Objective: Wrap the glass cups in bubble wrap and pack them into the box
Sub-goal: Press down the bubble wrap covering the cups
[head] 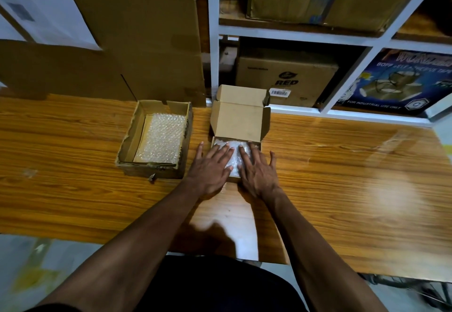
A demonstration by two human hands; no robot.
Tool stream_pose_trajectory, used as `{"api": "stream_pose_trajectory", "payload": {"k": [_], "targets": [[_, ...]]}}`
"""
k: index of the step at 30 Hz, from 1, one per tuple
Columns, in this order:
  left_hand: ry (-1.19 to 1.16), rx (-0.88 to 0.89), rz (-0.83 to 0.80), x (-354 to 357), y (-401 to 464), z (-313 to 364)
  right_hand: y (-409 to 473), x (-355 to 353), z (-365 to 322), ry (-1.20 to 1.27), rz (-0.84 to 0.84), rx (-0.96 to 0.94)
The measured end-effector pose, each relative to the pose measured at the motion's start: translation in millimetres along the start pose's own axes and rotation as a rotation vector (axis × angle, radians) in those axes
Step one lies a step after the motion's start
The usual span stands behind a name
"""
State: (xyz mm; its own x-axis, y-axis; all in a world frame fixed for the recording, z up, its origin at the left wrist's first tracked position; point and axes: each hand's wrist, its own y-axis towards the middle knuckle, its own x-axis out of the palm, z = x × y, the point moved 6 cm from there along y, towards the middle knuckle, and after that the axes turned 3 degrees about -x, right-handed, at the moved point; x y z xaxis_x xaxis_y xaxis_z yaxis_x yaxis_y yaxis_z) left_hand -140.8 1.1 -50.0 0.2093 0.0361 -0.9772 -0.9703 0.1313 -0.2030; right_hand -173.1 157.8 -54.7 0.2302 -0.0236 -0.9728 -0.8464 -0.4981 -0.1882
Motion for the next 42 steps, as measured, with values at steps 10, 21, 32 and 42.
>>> {"api": "stream_pose_trajectory", "payload": {"k": [10,21,32,42], "targets": [[-0.021,-0.02,0.004,2.0,8.2,7.4,-2.9,3.5,-5.9,-0.015,0.057,-0.086],[0.013,-0.08,-0.002,-1.9,8.9,7.4,1.7,1.6,-4.7,-0.051,-0.009,-0.03],[-0.024,-0.024,0.039,10.9,-9.8,21.5,-19.5,17.2,-11.5,-0.163,0.04,-0.13],[0.008,-0.06,0.045,13.8,-21.7,16.0,-29.4,12.8,-16.6,-0.184,0.057,-0.074]]}}
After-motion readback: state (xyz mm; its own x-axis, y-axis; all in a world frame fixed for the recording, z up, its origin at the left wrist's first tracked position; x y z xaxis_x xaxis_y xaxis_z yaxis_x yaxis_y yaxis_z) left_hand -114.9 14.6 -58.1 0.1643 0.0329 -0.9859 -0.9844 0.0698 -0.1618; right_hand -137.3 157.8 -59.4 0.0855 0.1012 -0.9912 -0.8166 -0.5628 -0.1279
